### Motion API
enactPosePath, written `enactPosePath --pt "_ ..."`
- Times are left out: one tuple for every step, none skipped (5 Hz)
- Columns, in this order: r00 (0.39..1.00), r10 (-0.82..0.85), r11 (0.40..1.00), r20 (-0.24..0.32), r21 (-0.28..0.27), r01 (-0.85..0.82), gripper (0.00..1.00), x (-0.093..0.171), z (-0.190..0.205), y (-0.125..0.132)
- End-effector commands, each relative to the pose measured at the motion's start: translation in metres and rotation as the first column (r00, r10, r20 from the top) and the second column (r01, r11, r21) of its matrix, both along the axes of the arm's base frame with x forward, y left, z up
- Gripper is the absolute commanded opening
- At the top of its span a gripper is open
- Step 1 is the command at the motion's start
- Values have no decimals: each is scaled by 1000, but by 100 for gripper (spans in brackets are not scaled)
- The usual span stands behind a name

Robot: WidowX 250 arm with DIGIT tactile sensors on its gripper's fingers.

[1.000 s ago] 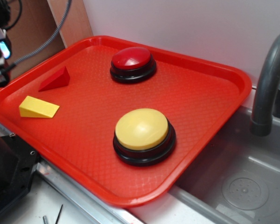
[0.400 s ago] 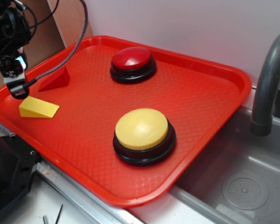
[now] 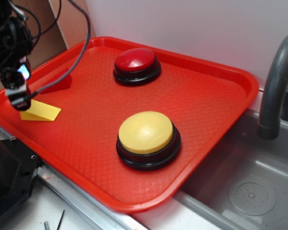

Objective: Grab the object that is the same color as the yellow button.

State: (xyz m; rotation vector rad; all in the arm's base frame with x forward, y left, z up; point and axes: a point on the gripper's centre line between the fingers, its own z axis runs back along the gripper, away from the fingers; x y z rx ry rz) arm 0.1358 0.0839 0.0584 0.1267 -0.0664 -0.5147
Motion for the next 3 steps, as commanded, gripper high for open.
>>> enactPosePath --pt "998 -56 998 31 -25 56 100 11 -11 -1" --pt "996 -82 996 -19 -48 81 100 8 -25 3" --pt "995 -90 995 -36 -35 89 100 3 -28 3"
